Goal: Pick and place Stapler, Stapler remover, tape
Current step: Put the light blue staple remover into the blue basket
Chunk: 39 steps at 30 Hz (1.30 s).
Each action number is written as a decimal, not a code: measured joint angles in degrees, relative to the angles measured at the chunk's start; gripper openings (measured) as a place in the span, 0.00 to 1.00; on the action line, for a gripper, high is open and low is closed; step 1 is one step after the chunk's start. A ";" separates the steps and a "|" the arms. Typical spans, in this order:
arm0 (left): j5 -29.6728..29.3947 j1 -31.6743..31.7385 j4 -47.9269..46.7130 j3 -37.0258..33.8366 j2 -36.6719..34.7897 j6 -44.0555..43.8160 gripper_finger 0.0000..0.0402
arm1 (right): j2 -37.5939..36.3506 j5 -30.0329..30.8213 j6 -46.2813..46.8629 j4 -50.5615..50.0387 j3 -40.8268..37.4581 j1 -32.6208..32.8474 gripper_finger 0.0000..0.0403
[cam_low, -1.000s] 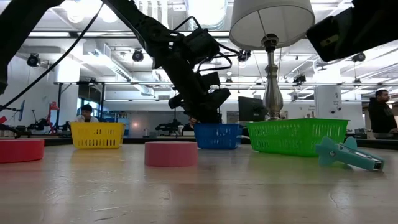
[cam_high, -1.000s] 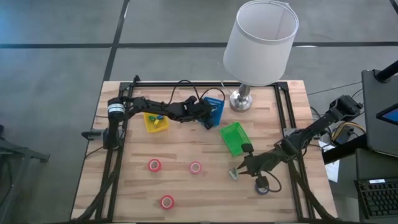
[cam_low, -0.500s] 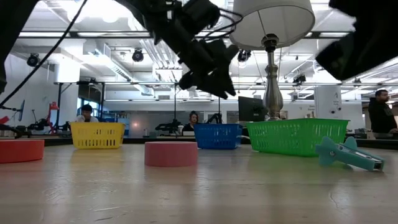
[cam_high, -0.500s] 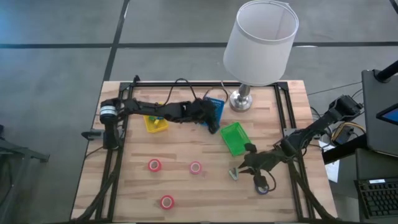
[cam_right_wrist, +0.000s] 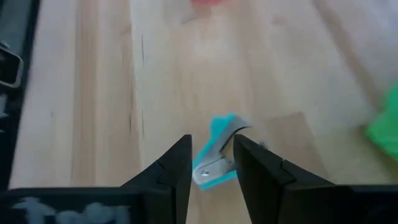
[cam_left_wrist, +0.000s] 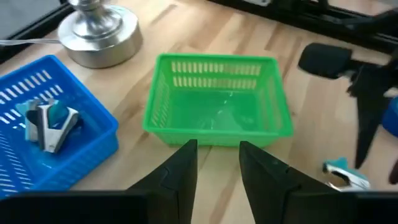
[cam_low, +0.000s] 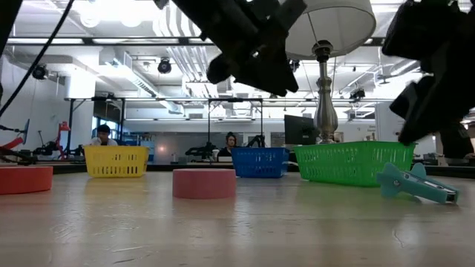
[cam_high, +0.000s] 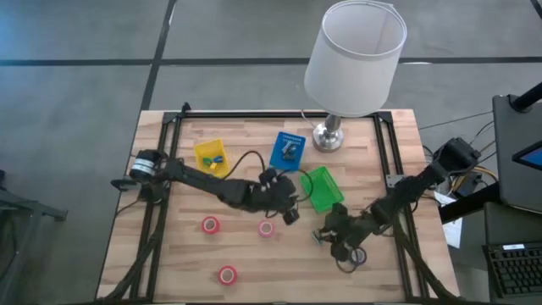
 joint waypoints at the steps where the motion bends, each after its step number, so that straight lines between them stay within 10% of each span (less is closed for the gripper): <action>1: -0.04 -0.70 -0.29 0.00 0.00 -0.13 0.30 | 1.34 0.05 0.61 -0.42 0.82 0.24 0.29; 14: -0.26 -3.32 -1.52 -0.09 0.02 -1.20 0.30 | 12.15 5.70 18.65 -14.96 10.94 0.39 0.31; 39: -0.24 -3.34 -2.98 -0.15 0.04 -0.67 0.30 | 16.67 3.14 23.81 -16.83 14.25 0.60 0.25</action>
